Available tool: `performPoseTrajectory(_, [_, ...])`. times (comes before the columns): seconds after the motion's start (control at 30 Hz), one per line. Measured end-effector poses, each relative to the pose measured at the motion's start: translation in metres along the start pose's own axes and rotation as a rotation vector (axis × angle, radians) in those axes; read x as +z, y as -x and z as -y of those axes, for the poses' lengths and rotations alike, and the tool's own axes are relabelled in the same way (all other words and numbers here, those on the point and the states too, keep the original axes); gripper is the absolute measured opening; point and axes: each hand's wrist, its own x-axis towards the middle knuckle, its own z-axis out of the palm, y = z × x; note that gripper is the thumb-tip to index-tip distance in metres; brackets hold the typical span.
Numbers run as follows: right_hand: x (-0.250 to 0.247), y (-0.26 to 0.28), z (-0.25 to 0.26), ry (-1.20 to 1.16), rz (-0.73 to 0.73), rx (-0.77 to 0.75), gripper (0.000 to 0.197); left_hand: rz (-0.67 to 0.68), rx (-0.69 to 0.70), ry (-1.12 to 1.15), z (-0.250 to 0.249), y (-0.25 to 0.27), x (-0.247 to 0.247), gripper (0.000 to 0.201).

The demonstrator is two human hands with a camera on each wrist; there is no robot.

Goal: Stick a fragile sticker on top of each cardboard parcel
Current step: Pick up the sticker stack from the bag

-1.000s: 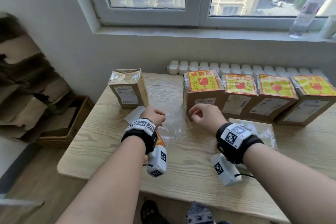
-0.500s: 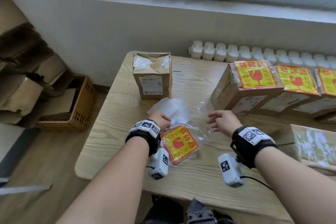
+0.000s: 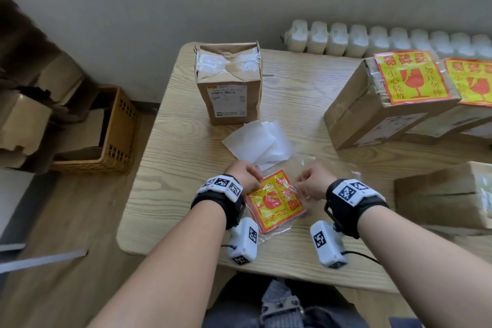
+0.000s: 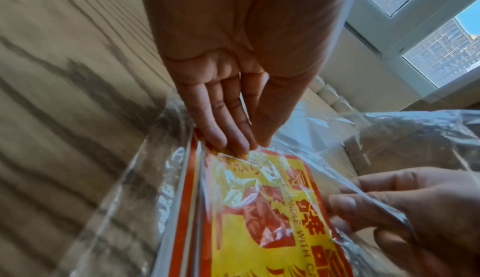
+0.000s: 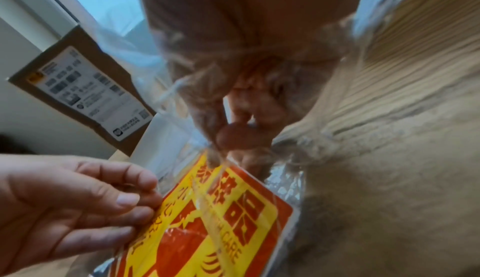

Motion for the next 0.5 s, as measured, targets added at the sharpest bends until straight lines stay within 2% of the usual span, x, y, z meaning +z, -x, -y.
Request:
performPoseTrajectory(0.1, [0.007, -0.004, 0.003, 0.055, -0.031, 0.009, 0.029, -0.005, -0.004, -0.003, 0.005, -0.003, 0.000, 0.024])
performPoseTrajectory(0.23, [0.012, -0.010, -0.002, 0.046, -0.011, 0.010, 0.026, -0.009, 0.000, -0.002, 0.007, -0.004, 0.000, 0.022])
performPoseTrajectory(0.37, [0.014, -0.010, -0.006, 0.036, -0.019, -0.031, 0.014, -0.020, 0.010, -0.025, 0.005, -0.004, 0.001, 0.022])
performPoseTrajectory(0.5, [0.007, 0.000, -0.002, 0.070, -0.033, -0.079, 0.019, -0.047, -0.002, -0.097, 0.001, -0.002, 0.003, 0.024])
